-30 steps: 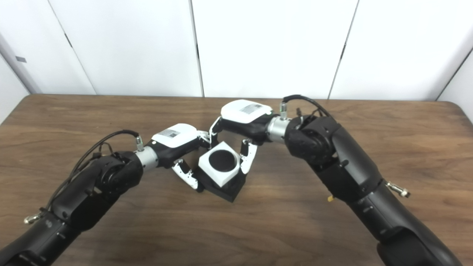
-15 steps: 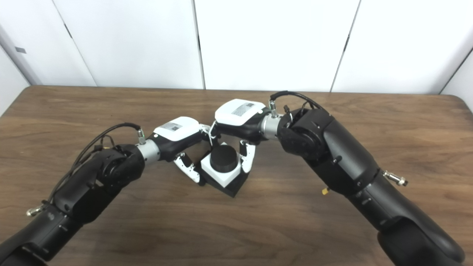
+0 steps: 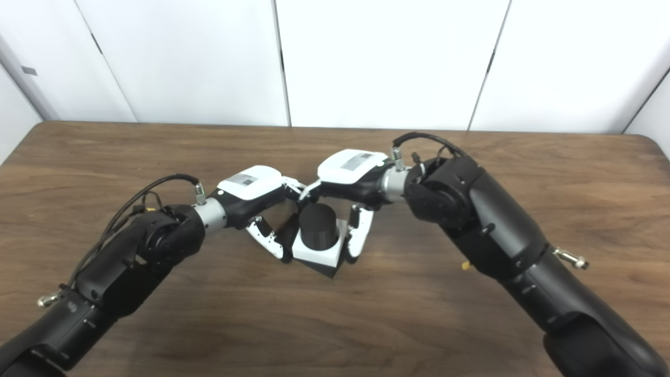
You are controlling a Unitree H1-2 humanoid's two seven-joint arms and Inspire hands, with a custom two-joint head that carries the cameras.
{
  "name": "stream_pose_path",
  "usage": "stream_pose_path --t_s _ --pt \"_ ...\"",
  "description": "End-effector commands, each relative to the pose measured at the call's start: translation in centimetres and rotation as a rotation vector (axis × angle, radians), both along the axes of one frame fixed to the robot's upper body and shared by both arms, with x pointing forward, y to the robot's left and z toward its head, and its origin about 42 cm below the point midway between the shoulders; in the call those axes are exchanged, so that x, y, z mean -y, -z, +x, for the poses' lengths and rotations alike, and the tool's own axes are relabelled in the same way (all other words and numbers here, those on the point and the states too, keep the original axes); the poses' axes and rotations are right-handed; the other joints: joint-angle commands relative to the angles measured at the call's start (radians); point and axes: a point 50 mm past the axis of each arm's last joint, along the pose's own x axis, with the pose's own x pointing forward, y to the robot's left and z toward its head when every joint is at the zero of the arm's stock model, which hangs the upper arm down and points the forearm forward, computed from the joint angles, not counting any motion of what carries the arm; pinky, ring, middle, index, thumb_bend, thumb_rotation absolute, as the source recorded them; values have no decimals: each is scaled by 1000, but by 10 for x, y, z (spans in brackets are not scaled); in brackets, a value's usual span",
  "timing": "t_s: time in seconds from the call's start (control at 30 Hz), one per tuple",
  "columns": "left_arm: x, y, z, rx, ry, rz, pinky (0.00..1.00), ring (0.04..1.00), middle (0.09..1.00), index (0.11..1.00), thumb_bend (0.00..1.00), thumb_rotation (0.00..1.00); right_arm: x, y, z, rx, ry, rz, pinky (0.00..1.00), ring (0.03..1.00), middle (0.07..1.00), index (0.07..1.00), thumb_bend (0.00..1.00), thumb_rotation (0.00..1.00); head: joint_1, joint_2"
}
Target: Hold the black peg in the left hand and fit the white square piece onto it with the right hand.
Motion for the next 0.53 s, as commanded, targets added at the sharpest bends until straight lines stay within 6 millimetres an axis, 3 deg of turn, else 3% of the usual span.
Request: stream_pose_path --t_s 0.0,0.23,0.5 --pt "10 47 -26 -189 41 95 762 902 868 490 523 70 12 -26 6 73 35 48 719 812 824 790 865 229 1 1" --pt "7 48 -24 -176 34 84 751 883 866 490 524 70 48 -34 7 99 175 249 613 721 743 660 775 130 -17 -6" --pt "4 49 -22 -175 29 86 750 881 866 490 523 70 90 -22 -17 151 349 622 563 670 697 631 698 69 -18 -12"
